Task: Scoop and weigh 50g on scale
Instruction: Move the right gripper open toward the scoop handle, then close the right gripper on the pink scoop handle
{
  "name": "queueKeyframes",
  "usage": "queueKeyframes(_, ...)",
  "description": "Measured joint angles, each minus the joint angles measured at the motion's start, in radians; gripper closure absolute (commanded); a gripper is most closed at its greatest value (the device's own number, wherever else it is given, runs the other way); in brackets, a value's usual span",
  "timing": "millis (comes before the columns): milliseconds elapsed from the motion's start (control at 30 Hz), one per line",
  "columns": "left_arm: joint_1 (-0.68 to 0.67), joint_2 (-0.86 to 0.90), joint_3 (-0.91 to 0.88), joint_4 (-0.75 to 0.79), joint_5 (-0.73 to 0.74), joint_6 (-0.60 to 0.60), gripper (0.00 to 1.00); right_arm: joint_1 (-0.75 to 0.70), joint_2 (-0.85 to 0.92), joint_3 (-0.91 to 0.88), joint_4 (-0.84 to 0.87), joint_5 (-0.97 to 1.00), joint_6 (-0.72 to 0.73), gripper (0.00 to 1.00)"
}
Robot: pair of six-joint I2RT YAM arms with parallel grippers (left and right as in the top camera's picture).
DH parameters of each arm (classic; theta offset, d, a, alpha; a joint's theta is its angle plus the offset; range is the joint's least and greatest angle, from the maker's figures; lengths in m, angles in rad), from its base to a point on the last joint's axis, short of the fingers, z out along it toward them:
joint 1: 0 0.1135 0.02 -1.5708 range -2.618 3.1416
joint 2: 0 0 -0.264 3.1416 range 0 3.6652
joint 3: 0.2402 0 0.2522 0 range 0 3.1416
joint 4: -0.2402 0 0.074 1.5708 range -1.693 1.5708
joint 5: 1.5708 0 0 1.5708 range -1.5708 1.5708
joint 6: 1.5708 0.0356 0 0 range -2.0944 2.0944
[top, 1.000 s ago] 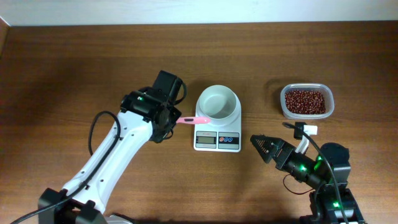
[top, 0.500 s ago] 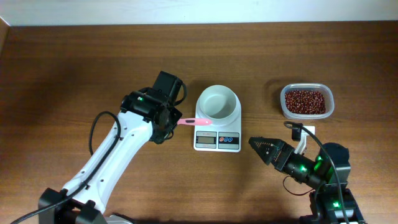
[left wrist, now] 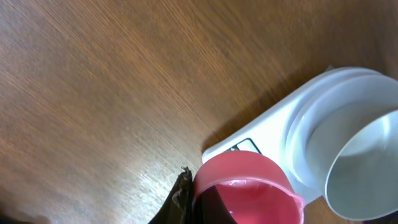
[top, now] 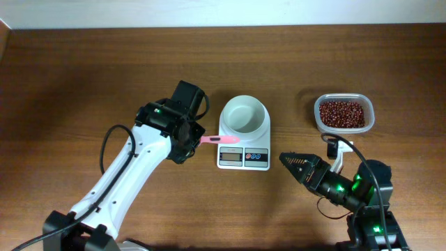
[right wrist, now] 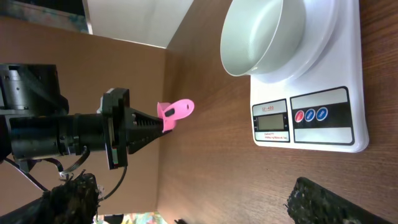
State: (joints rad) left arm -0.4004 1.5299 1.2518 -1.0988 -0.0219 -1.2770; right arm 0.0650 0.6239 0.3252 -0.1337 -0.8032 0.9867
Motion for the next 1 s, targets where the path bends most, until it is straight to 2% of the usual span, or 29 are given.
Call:
queueKeyframes(633, 0.0, 0.0, 0.0, -0.017, 0.069, 0.0, 1.0, 0.0, 0.004, 0.0, -0.023, 0.0, 0.0, 0.01)
queueKeyframes(900, -0.023, 0.0, 0.0, -0.016, 0.098, 0.0, 1.0, 0.0, 0.081, 0.0, -0.018, 0.0, 0.001, 0.01)
queueKeyframes(1000, -0.067, 0.0, 0.0, -0.004, 0.101, 0.0, 1.0, 0.006, 0.116, 0.0, 0.041, -0.008, 0.0, 0.01)
